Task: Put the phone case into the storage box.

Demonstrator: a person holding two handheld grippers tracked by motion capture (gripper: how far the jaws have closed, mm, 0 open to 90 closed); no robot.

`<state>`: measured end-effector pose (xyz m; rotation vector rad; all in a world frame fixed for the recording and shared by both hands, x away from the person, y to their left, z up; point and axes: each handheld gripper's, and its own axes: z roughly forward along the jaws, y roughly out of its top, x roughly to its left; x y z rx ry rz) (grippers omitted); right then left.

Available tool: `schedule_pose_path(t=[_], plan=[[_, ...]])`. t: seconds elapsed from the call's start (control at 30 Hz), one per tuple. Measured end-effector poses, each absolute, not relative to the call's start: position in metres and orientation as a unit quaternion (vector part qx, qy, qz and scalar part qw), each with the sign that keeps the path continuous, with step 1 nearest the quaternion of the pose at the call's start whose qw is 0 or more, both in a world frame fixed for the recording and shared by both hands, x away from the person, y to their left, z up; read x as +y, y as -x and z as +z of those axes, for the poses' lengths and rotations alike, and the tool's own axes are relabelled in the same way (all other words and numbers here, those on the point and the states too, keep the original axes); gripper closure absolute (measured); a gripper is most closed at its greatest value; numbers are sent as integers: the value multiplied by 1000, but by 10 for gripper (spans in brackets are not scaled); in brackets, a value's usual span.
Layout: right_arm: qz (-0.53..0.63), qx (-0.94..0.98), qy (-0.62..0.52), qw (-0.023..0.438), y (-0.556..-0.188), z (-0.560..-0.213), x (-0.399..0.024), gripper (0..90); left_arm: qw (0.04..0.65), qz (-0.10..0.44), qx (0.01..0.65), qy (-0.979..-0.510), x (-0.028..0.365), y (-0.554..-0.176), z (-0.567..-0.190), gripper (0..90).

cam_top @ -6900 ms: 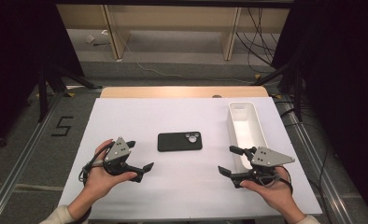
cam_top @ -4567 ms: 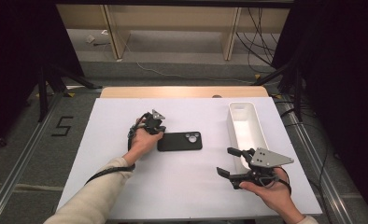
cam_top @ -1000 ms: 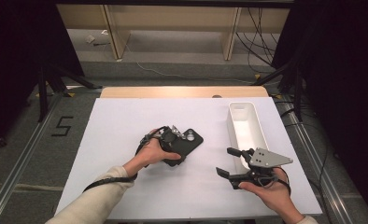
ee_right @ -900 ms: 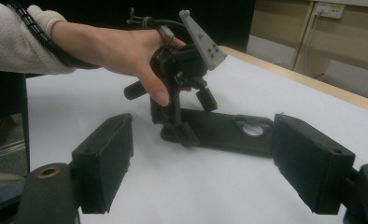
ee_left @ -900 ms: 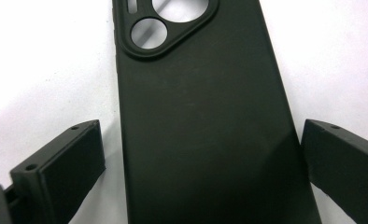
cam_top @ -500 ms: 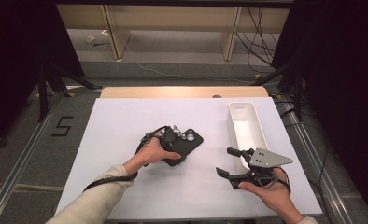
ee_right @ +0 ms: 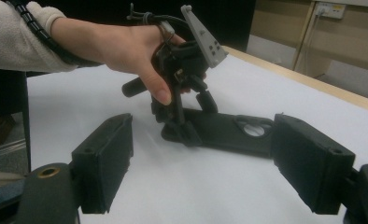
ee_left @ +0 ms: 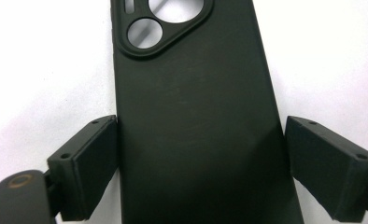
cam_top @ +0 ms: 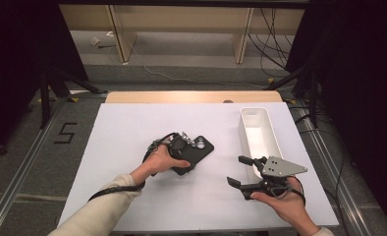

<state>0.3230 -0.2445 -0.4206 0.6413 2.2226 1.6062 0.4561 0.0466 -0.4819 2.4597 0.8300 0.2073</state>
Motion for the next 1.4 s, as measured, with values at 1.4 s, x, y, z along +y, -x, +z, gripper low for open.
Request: schedule_pose_path(t=[1.4], plan=[[562,779,-225,161,-323,-421,-245,227,290,80,311,-901,49,-451,-476,167]])
